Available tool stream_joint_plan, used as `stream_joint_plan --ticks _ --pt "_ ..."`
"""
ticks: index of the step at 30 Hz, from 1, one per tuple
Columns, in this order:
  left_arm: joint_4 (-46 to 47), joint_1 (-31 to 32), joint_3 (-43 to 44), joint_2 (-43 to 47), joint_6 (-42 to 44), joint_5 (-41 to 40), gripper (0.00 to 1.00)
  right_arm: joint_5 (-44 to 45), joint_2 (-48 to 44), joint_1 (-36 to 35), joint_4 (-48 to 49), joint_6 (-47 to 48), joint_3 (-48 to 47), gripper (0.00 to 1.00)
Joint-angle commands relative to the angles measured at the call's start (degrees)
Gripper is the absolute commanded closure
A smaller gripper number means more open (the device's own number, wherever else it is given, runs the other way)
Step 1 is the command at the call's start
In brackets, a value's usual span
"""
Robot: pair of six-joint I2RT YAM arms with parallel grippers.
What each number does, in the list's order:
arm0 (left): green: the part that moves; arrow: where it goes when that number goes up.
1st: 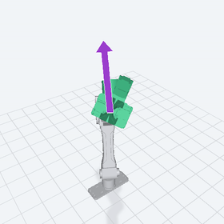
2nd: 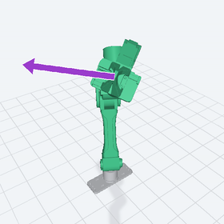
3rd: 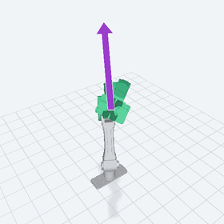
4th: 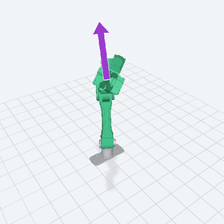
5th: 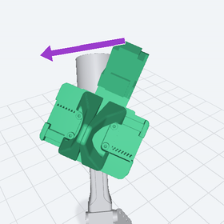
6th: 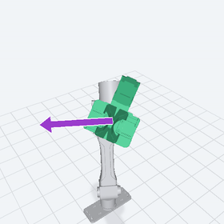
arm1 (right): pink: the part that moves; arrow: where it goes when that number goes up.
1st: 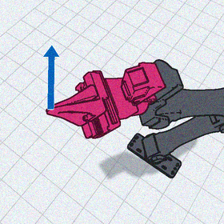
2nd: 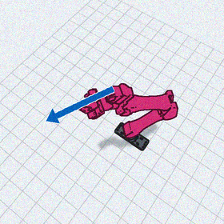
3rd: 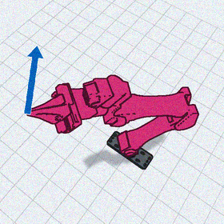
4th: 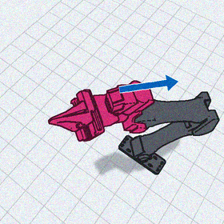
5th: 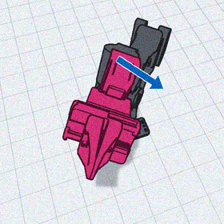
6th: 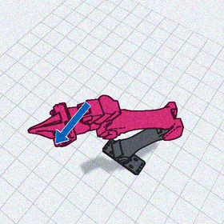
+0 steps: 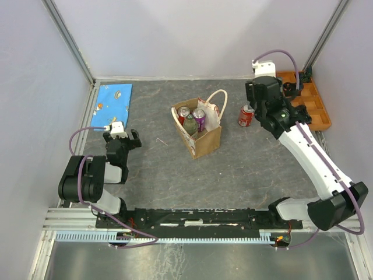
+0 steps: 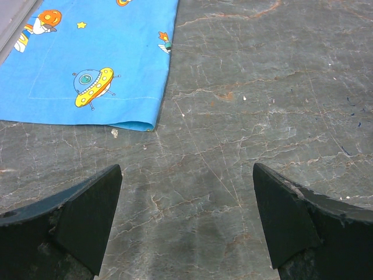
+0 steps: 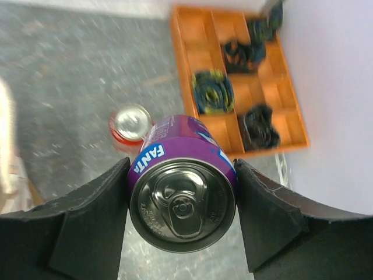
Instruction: Take the beverage out of the canvas bag
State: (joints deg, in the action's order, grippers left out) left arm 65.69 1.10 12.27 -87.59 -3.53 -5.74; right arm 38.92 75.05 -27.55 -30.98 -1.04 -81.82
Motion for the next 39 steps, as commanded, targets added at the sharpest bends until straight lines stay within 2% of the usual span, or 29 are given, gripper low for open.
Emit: stream_joint_plan --ticks 1,9,21,34,36,37,39 --pt "2.0 0.2 1.1 0.5 2.5 -0.7 0.01 -5.4 -3.6 6.6 2.2 -6.9 6.4 1.0" --pt "2.0 0.2 1.1 0.6 2.5 -0.7 0.01 -11.9 -0.3 8.8 7.8 -11.3 16.2 1.0" --pt "1.9 0.2 1.1 0.5 2.5 -0.6 0.01 -16.9 8.0 10.7 14.7 -15.2 20.5 1.0" --pt "1.9 0.2 1.1 0.6 2.5 -0.6 0.01 -19.0 14.9 11.5 9.5 -20.1 18.4 0.98" --pt "2.0 0.3 1.1 0.6 2.5 -0.7 0.01 -19.5 15.7 11.5 8.6 -21.0 18.1 0.92" --pt "2.0 0.3 1.1 0.6 2.5 -0.7 0.01 -19.9 16.0 11.5 8.3 -21.2 17.9 0.84" --pt "2.0 0.2 1.1 0.6 2.5 -0.7 0.01 -20.5 16.6 11.6 7.8 -21.5 17.6 0.51"
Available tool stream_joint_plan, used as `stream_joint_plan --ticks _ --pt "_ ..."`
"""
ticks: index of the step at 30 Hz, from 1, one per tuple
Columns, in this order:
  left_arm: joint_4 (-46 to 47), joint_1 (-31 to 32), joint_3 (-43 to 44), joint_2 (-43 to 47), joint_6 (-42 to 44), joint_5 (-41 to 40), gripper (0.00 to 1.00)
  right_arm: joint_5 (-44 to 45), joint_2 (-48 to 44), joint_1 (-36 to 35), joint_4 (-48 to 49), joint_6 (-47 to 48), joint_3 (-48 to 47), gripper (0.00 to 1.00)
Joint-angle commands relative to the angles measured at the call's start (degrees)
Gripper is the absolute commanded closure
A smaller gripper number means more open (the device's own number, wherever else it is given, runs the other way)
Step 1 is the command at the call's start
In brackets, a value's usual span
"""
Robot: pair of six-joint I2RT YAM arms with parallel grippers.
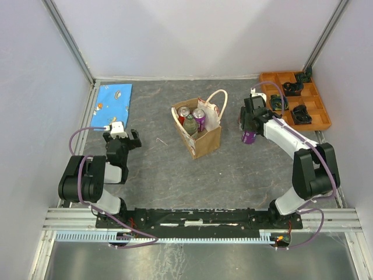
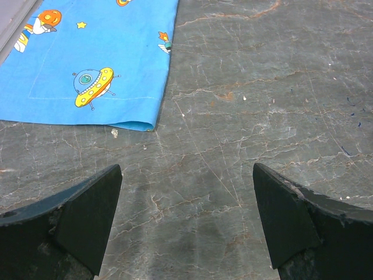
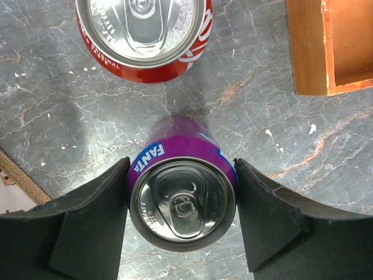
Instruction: Take the beverage out of the canvas bag
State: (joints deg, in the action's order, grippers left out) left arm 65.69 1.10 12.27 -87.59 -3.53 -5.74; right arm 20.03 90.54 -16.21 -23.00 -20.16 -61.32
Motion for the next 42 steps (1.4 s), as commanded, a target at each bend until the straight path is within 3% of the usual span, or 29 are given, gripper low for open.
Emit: stream_joint_plan --ticks 1,2,5,13,20,26,33,42 --pt "1.9 0.2 1.1 0.5 2.5 -0.6 0.01 -1.7 1.4 0.3 -0.5 -2.5 -3.2 0.35" --pt "2.0 0.2 1.1 0.5 2.5 -0.6 0.01 -1.6 1.5 0.3 -1.0 -2.6 -3.5 0.23" --pt "1.9 0.2 1.2 0.6 2.5 -0.6 0.01 -1.3 1.2 0.2 -1.8 -2.2 -4.3 0.11" --pt "1.9 0.2 1.1 0.6 2.5 -0.6 0.01 0.7 -2.9 0.2 -3.4 -1.4 -6.1 0.01" --pt "1.9 0.2 1.1 0.6 2.5 -0.7 0.01 1.7 -9.9 0.0 -3.6 1.8 -10.9 0.04" --pt "2.0 0.2 1.1 0.6 2.5 -0.7 0.01 -8.6 -13.5 -2.3 -1.5 6.0 -16.0 0.14" --pt "1.9 0.2 1.1 0.5 2.5 -0.7 0.01 -14.4 -10.6 -12.9 -2.9 13.8 -22.0 0.21" --pt "1.9 0.2 1.1 0.5 2.5 -0.7 0.01 -24.7 -4.2 -16.0 2.1 11.7 -21.3 0.25"
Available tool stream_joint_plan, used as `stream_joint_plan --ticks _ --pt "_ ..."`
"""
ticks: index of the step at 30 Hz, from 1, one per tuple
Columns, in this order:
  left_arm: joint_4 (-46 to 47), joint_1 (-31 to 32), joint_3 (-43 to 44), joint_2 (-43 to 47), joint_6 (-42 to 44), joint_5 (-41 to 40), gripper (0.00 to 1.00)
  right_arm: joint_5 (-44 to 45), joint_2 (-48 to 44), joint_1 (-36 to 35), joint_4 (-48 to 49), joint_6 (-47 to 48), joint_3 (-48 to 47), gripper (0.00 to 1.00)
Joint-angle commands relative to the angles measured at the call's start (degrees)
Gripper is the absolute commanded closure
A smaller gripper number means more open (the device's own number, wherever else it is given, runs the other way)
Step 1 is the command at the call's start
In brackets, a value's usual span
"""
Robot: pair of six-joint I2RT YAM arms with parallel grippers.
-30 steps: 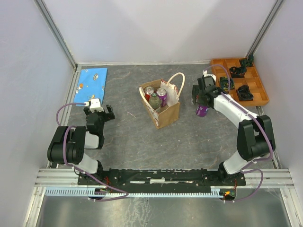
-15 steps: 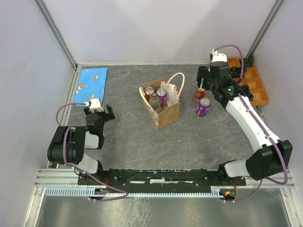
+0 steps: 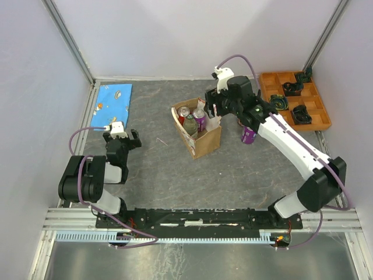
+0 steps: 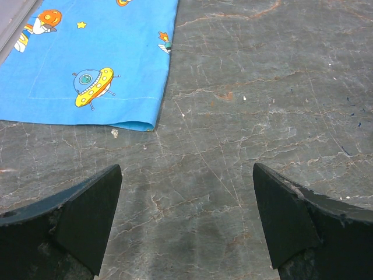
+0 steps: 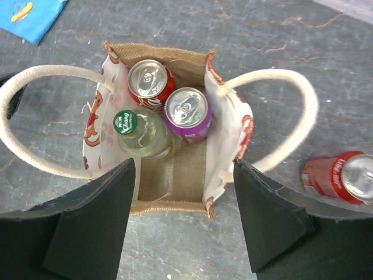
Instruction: Take the beverage out of the canvas bag
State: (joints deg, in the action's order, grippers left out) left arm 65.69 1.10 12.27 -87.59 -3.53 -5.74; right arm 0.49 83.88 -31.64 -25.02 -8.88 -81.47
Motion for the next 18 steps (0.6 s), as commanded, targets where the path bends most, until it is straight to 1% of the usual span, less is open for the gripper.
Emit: stream_joint_plan --ticks 1,8,13,18 --pt "1.9 0.2 1.1 0.6 2.5 -0.7 0.01 -5.9 3.7 -0.7 4.7 0.4 -1.6 0.25" --pt "1.8 0.2 1.1 0.6 2.5 -0.7 0.01 -11.9 9.1 -2.0 9.8 1.2 -1.9 0.27" --pt "1.9 0.2 1.1 0.5 2.5 -0.7 0.01 -12.6 11.3 -3.7 13.5 3.2 -0.2 0.33" --pt "1.9 0.2 1.1 0.6 2.5 -0.6 0.01 -12.6 12.8 -4.2 15.4 4.6 1.1 0.34"
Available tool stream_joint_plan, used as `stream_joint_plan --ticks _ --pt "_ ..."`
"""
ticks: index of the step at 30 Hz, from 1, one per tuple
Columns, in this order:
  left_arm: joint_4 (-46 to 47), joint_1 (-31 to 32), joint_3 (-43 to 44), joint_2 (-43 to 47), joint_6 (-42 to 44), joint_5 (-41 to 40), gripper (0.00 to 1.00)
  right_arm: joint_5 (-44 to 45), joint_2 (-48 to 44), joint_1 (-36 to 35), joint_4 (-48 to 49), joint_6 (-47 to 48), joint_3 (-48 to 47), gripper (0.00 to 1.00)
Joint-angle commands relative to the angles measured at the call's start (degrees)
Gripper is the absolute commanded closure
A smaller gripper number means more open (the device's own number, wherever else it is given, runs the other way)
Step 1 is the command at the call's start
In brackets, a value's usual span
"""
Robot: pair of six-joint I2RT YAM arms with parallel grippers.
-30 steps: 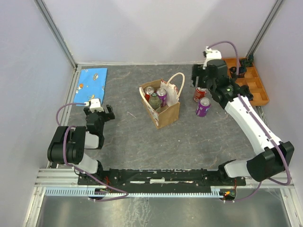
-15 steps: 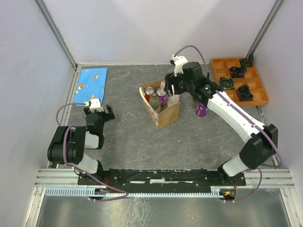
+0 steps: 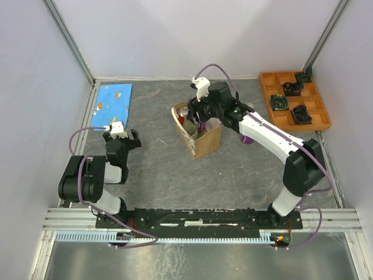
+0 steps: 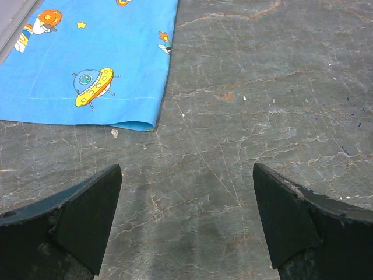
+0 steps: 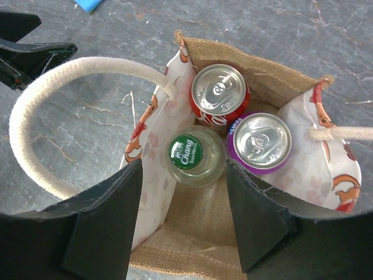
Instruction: Take the beverage out of the canvas bag
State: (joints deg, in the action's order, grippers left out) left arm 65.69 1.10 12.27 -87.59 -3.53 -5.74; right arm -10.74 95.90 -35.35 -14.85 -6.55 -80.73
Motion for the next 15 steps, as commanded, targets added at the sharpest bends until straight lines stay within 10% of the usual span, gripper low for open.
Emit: stream_joint_plan --ticks 1,15 --pt "2.0 0.2 1.1 0.6 2.5 -0.7 0.01 -1.4 1.2 -0.5 5.3 2.3 0.2 0.34" --pt "1.9 0.2 1.1 0.6 2.5 -0.6 0.01 -1.0 6.9 -1.0 7.3 3.0 -1.4 0.42"
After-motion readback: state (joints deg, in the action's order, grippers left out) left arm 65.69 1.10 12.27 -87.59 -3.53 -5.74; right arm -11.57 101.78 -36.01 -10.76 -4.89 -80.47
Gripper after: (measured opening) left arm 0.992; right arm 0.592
